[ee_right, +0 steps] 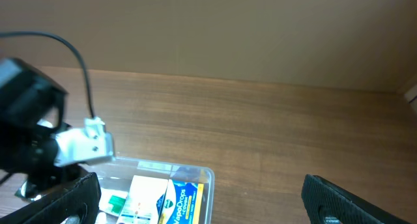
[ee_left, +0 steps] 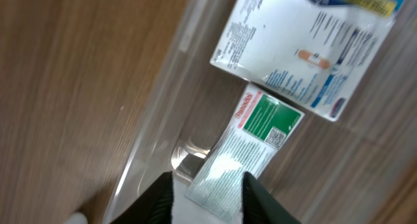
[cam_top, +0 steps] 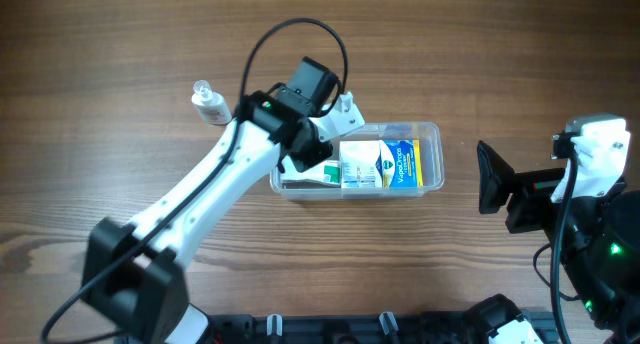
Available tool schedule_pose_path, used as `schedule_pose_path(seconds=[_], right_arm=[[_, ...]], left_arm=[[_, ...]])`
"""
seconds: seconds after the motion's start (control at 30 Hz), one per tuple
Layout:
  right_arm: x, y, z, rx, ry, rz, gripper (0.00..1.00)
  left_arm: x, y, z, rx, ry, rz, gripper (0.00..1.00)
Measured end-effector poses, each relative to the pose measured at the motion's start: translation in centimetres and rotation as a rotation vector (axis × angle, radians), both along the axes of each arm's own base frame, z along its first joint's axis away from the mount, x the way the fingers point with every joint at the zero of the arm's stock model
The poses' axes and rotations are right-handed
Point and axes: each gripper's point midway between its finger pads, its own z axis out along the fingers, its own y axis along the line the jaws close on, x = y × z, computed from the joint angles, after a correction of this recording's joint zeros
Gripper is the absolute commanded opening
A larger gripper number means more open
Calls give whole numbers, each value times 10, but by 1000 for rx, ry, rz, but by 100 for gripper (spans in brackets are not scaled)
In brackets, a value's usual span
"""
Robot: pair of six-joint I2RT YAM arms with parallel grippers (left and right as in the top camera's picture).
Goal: Pack container
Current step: 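Carry the Panadol box right and lower it into the container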
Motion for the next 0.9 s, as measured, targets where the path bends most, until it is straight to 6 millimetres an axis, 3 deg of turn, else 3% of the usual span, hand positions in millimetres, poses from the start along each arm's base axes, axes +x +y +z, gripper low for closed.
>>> schedule_pose_path(seconds=[0.1,0.3,0.4,0.6,0.83,0.9], right_arm=[[0,0,0,0,0,0,100],[0,0,0,0,0,0,100],[0,0,0,0,0,0,100],[0,0,0,0,0,0,100],[0,0,0,0,0,0,100],[0,0,0,0,0,0,100]], left_arm=[[2,0,-13,30,13,-24,37],[4,2,-13,30,13,14,38],[1,-1,-13,6,32,31,33],[-8,-8,-21,-45,100,72,32],[-27,0,-78,18,244,119,28],[-31,2,-91,30,270,134,34]])
